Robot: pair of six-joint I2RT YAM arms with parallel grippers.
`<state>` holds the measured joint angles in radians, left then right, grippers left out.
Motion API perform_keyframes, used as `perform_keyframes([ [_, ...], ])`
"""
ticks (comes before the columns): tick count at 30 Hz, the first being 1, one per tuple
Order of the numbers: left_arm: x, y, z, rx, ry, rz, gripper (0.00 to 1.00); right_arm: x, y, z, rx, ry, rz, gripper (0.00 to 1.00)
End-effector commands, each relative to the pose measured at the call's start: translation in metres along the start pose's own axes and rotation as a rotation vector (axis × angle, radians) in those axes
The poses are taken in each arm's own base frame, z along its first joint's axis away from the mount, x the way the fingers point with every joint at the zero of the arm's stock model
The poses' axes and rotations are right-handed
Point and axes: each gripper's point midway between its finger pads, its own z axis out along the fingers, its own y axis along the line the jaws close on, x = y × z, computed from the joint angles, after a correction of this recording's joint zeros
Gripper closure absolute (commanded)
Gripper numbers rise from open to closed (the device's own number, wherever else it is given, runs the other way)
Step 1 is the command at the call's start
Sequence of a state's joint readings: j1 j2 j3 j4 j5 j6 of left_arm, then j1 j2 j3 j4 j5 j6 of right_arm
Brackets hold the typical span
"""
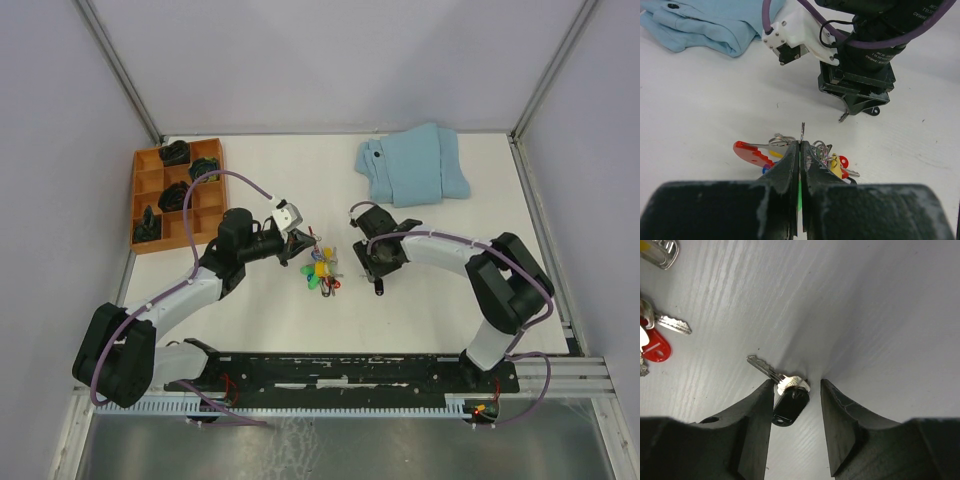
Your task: Put the keys on the keyring
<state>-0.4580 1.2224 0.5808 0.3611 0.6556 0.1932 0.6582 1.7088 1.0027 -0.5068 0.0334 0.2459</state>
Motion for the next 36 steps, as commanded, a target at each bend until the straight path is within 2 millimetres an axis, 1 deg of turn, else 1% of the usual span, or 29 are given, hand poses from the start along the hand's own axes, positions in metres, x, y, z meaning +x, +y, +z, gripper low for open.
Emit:
perform_keyframes([
  [1,-0.017,0.003,0.003,0.004,-0.037,0.071,0.97,-0.021,-0.02,0.003,0.118,-0.047,0.034,0.5],
  [7,-0.018,0.004,0.002,0.001,-0.039,0.072,0.97,-0.023,-0.054,0.001,0.197,-0.06,0.194,0.53],
  [10,-0.017,0.003,0.002,0.003,-0.038,0.072,0.97,-0.026,-0.062,-0.003,0.182,-0.072,0.259,0.53],
  [15,-0.018,0.004,0.002,0.001,-0.039,0.071,0.97,-0.033,-0.048,-0.02,0.064,-0.115,0.289,0.5],
  [17,-0.018,0.003,0.002,0.003,-0.039,0.07,0.97,-0.026,-0.044,-0.025,0.044,-0.111,0.297,0.48],
  [21,-0.018,0.002,0.002,0.005,-0.041,0.071,0.97,-0.007,-0.044,-0.032,0.042,-0.09,0.314,0.45],
  [25,-0.019,0.002,0.002,0.007,-0.042,0.07,0.97,0.011,-0.042,-0.03,0.038,-0.049,0.32,0.45],
  [28,-0.019,0.002,0.002,0.006,-0.044,0.071,0.97,0.018,-0.031,-0.024,-0.016,-0.024,0.337,0.47],
  [31,-0.019,0.002,0.002,0.005,-0.044,0.072,0.97,0.02,-0.022,-0.02,-0.045,-0.016,0.347,0.48],
  [36,-0.019,0.002,0.002,0.005,-0.043,0.072,0.97,0.016,-0.019,-0.012,-0.052,-0.023,0.352,0.5],
])
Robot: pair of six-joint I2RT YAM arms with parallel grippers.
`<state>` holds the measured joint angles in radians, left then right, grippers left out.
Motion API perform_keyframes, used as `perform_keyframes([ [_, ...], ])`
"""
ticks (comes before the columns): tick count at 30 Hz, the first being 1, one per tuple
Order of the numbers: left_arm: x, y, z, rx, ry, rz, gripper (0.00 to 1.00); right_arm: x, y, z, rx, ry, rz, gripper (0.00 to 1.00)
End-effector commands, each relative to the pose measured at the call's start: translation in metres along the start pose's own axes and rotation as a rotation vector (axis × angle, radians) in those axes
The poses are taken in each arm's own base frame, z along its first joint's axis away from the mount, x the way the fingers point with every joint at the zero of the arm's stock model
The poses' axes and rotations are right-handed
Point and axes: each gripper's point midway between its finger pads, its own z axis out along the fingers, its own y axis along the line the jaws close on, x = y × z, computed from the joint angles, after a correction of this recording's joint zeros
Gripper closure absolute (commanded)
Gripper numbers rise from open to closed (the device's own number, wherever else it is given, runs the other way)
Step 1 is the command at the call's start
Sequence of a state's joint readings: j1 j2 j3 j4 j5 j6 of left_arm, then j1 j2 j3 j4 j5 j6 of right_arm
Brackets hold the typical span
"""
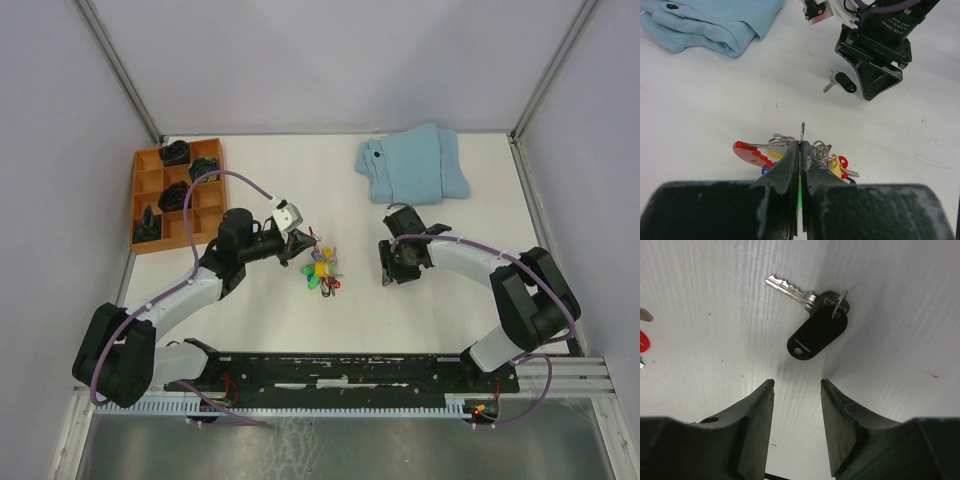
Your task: Put the keys on the keyring
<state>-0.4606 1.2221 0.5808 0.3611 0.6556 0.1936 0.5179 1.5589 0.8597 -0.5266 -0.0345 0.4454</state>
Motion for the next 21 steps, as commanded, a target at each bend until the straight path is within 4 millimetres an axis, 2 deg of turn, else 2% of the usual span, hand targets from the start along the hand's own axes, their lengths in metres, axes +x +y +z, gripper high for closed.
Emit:
perform_keyframes([
  [1,-0.019,0.003,0.001,0.001,-0.043,0.072,0.97,-0.014,0.016,0.008,-0.052,-0.043,0.022,0.5],
  [5,-0.019,0.004,0.001,-0.001,-0.043,0.071,0.97,-0.03,0.024,0.018,-0.075,-0.07,0.03,0.51],
  [14,-0.019,0.004,0.001,-0.003,-0.043,0.073,0.97,-0.086,0.035,0.033,-0.069,-0.192,-0.018,0.5],
  [18,-0.02,0.004,0.0,-0.007,-0.044,0.076,0.97,-0.104,0.051,0.017,-0.142,-0.223,-0.094,0.49],
  [21,-0.02,0.004,0.0,-0.007,-0.044,0.075,0.97,-0.105,0.053,-0.001,-0.18,-0.231,-0.158,0.48],
])
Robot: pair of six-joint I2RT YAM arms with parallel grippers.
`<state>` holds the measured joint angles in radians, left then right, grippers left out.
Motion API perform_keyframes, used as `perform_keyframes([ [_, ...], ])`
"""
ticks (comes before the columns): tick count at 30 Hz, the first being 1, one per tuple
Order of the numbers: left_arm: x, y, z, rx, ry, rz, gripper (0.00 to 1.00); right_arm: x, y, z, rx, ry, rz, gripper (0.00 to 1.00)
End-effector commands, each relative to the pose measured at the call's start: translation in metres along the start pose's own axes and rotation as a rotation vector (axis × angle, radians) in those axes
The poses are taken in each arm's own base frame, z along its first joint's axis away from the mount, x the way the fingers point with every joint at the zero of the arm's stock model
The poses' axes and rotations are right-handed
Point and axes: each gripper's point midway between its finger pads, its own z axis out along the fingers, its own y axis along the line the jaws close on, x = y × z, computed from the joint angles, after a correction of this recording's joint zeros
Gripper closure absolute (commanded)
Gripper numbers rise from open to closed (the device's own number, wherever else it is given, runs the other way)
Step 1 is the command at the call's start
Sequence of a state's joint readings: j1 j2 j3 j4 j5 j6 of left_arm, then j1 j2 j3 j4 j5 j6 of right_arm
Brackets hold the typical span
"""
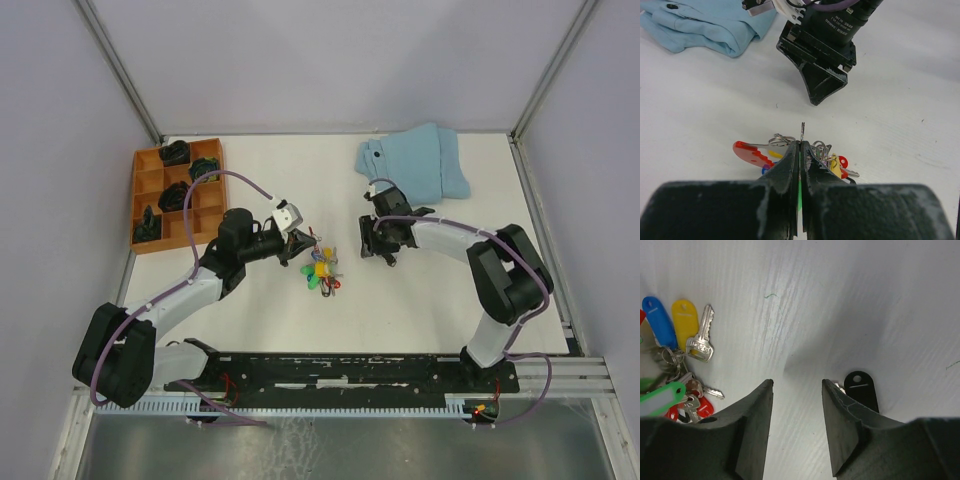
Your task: Put the keys on the keyring
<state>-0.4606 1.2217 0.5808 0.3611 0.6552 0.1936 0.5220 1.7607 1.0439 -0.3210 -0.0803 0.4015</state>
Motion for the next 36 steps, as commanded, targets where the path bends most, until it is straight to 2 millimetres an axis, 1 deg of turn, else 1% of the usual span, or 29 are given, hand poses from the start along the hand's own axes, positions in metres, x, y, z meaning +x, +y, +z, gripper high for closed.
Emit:
perform_keyframes([
  [1,-0.02,0.003,0.0,-0.004,-0.044,0.076,0.97,-0.028,0.011,-0.029,-0.088,-0.069,-0.108,0.47],
  [5,-0.02,0.003,0.0,-0.001,-0.045,0.075,0.97,-0.026,-0.005,-0.049,-0.13,-0.075,-0.133,0.45],
  [6,-0.02,0.003,0.0,-0.002,-0.046,0.075,0.97,-0.026,-0.011,-0.051,-0.136,-0.073,-0.13,0.45],
  [9,-0.02,0.003,0.0,-0.001,-0.046,0.075,0.97,-0.026,-0.02,-0.052,-0.201,-0.06,-0.108,0.43],
  [13,-0.02,0.002,0.0,0.003,-0.046,0.075,0.97,-0.03,-0.027,-0.047,-0.264,-0.051,-0.06,0.43],
  [19,-0.02,0.002,0.0,0.001,-0.047,0.078,0.97,-0.023,-0.034,-0.034,-0.288,0.0,-0.013,0.44],
  [24,-0.02,0.002,0.0,0.001,-0.047,0.079,0.97,-0.011,-0.043,-0.029,-0.263,0.039,0.013,0.43],
  [28,-0.021,0.002,0.0,0.005,-0.049,0.08,0.97,0.004,-0.047,-0.027,-0.245,0.08,0.033,0.44],
  [31,-0.021,0.001,-0.001,0.006,-0.05,0.08,0.97,0.015,-0.049,-0.027,-0.236,0.101,0.041,0.44],
  [36,-0.021,0.0,0.0,0.01,-0.05,0.082,0.97,0.024,-0.046,-0.034,-0.243,0.11,0.059,0.45],
])
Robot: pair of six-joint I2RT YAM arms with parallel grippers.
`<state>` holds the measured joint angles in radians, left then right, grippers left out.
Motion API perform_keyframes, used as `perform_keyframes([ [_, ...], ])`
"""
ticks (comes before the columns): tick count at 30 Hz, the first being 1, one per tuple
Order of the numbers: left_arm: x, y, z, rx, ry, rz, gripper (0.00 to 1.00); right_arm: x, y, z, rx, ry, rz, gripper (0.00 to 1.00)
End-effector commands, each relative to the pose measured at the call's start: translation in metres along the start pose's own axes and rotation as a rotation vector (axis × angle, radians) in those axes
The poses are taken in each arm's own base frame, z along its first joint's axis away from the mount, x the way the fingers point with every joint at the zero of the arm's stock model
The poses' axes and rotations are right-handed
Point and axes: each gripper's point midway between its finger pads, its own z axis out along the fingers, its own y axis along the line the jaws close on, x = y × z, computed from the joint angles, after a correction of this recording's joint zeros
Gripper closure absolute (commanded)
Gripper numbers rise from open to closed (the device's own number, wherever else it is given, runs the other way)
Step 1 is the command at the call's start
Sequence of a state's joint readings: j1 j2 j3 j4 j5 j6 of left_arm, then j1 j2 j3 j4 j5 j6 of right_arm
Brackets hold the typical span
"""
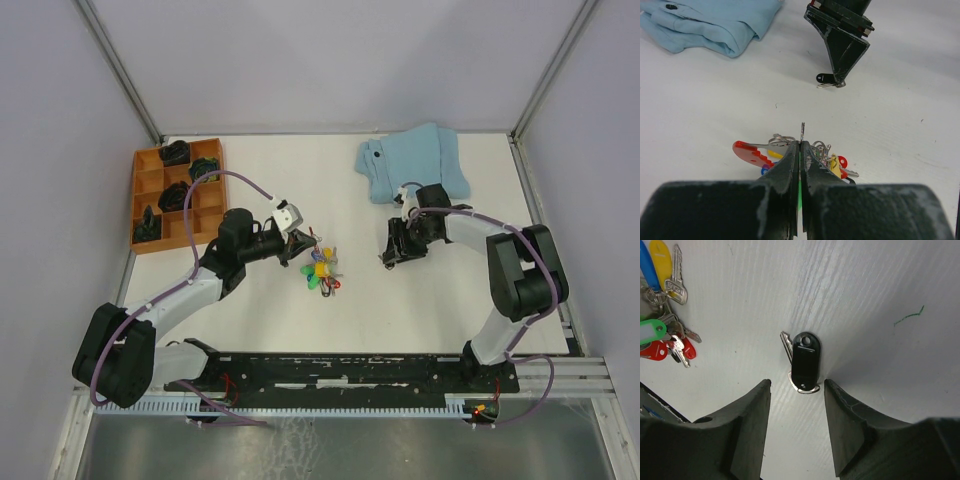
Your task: Put the keys on the keyring
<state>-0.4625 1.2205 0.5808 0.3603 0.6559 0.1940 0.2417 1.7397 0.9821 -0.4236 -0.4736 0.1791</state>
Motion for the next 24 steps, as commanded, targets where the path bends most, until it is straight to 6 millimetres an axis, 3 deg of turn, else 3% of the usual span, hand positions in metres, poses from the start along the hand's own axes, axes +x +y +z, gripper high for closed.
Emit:
perform_keyframes([
  [1,-0.021,0.001,0.0,0.006,-0.05,0.082,0.97,0.003,0.005,-0.01,-0.008,-0.017,-0.003,0.46],
  [14,-0.022,-0.002,0.0,0.019,-0.054,0.082,0.97,0.009,0.025,-0.011,-0.029,-0.033,-0.044,0.52],
  [19,-0.023,-0.001,0.0,0.016,-0.056,0.085,0.97,-0.016,0.006,-0.027,0.137,-0.146,-0.065,0.49],
  [24,-0.023,-0.002,-0.001,0.015,-0.058,0.087,0.97,-0.035,0.007,-0.031,0.149,-0.183,-0.087,0.47],
])
